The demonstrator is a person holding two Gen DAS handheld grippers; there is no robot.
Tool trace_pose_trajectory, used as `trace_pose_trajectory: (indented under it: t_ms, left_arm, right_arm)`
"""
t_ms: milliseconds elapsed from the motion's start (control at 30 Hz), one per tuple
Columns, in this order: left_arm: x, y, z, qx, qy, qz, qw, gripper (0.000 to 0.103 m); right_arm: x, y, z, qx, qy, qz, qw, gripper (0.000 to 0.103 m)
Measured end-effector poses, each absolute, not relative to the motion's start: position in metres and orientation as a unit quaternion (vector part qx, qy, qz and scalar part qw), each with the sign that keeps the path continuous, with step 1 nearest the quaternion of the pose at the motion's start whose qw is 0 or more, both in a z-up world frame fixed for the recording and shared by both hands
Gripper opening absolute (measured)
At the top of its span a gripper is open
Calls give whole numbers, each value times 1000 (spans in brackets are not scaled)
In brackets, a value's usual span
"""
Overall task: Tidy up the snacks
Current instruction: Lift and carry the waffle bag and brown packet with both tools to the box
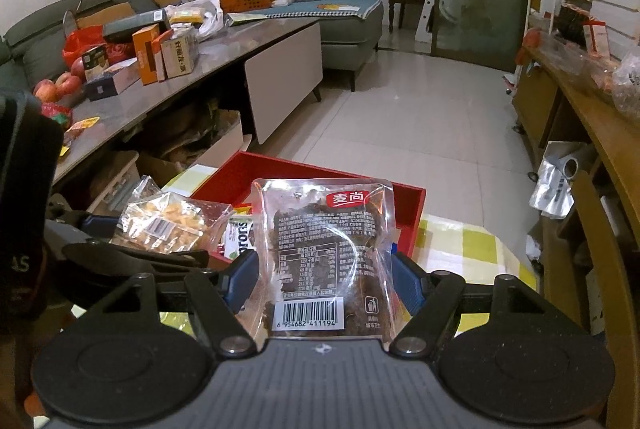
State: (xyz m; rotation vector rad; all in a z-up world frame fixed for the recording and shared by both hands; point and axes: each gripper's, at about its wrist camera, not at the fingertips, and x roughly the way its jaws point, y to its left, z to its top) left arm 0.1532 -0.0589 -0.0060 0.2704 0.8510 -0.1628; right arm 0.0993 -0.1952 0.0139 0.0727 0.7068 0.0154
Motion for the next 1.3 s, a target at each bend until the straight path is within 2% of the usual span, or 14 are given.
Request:
trace_pose_trajectory:
  t_ms: [1300]
  left_arm:
    - [220, -94, -27, 134, 418, -60, 897, 84]
  right_arm:
    - [177, -234, -10, 68, 344, -29, 936, 81]
